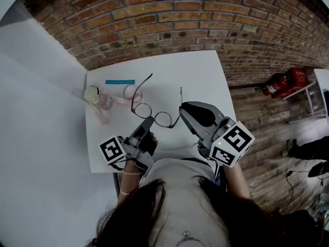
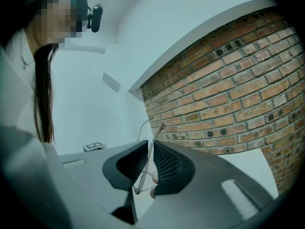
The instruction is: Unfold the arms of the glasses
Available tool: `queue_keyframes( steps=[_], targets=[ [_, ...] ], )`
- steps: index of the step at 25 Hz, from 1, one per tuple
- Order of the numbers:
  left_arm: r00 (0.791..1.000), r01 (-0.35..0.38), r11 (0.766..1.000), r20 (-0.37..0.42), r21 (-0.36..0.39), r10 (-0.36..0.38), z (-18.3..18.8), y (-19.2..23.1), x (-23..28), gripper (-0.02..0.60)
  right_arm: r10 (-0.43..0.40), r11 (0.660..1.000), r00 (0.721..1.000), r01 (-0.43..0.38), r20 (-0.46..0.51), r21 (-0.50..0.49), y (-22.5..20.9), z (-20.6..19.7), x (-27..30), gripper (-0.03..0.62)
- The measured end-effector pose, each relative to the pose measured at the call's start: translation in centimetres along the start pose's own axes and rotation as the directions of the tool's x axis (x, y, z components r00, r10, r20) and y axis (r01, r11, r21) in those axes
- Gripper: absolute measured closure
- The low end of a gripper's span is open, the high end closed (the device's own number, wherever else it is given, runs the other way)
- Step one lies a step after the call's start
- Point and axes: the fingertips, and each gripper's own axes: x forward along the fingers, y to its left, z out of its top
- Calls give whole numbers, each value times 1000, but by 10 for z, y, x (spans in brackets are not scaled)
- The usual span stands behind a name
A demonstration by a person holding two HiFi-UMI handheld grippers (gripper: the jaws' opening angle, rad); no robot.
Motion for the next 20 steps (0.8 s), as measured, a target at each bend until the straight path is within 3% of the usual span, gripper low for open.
queue_keyframes(
  steps=[20],
  targets=[
    [999,-2,999,39,-33,3,6,3,-4,557,9,1000,1000,-9,3,0,2,1,-1,548]
  ],
)
